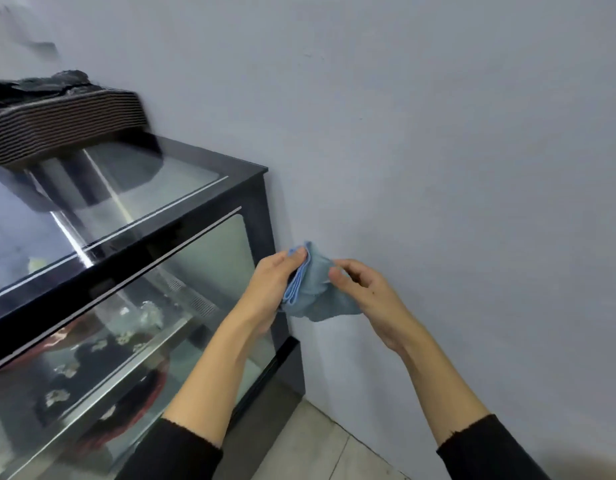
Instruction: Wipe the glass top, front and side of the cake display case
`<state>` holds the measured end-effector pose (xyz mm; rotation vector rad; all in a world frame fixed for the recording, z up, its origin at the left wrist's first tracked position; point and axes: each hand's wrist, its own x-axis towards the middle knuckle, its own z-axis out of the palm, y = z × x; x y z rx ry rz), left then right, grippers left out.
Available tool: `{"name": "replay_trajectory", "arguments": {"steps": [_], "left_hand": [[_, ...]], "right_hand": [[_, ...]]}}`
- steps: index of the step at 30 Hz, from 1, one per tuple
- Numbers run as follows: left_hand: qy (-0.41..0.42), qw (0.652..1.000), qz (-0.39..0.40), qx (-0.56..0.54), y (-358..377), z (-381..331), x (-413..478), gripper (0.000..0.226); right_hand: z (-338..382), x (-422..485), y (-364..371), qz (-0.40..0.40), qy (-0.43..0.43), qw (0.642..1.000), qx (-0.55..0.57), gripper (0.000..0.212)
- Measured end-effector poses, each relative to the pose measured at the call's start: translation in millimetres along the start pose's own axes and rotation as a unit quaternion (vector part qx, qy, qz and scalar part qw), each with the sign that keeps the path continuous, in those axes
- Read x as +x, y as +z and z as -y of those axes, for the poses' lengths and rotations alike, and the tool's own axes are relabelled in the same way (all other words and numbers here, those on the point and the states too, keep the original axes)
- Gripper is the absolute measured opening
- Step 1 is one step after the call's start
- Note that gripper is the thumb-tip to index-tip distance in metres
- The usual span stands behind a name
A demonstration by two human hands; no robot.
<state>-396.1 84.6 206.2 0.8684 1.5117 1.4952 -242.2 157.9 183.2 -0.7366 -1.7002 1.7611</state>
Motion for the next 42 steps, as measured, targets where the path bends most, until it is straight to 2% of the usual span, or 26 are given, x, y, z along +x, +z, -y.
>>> {"name": "replay_trajectory", "arguments": {"steps": [3,5,7,8,10,12,15,17,20,24,27,35,39,42], "left_hand": [[-0.071,0.991,0.101,0.048,20,5,-5,0.039],[-0.156,0.973,0.168,0.021,36,16,-8,0.068],[-0.26,0.929,0.257,-0.052,52,36,-11,0.098],[-0.298,0.903,0.299,-0.085,61,49,-16,0.103],[-0.329,0.863,0.363,-0.122,80,78,-29,0.094],[-0.3,0.864,0.39,-0.11,107,109,-44,0.079],[-0.273,0.887,0.356,-0.109,165,145,-78,0.052],[-0.27,0.891,0.35,-0.108,206,164,-103,0.048],[-0.262,0.891,0.369,-0.044,256,187,-141,0.037],[-0.201,0.893,0.399,0.057,297,208,-178,0.026],[-0.146,0.878,0.438,0.128,314,221,-192,0.031],[-0.035,0.84,0.474,0.262,344,243,-199,0.041],[-0.006,0.844,0.462,0.274,353,250,-194,0.042],[0.011,0.854,0.443,0.272,347,254,-197,0.046]], "right_hand": [[1,-34,-17,-0.026,0.004,0.997,-0.069,0.028],[-6,-58,-26,-0.081,-0.003,0.995,-0.051,0.025],[-20,-87,-35,-0.15,-0.01,0.988,-0.025,0.021],[-28,-103,-39,-0.187,-0.012,0.982,-0.012,0.021],[-47,-138,-49,-0.264,-0.01,0.964,0.011,0.021],[-69,-176,-58,-0.348,-0.001,0.937,0.038,0.021],[-101,-235,-70,-0.475,0.014,0.878,0.061,0.02],[-117,-272,-75,-0.55,0.025,0.832,0.067,0.02],[-134,-321,-84,-0.646,0.033,0.759,0.076,0.014],[-161,-368,-92,-0.707,0.082,0.699,0.062,0.012],[-180,-389,-92,-0.74,0.126,0.66,0.041,0.008],[-196,-407,-105,-0.748,0.22,0.626,-0.018,0.014],[-199,-408,-117,-0.732,0.279,0.617,-0.072,0.017],[-200,-417,-116,-0.735,0.288,0.61,-0.072,0.018]]}}
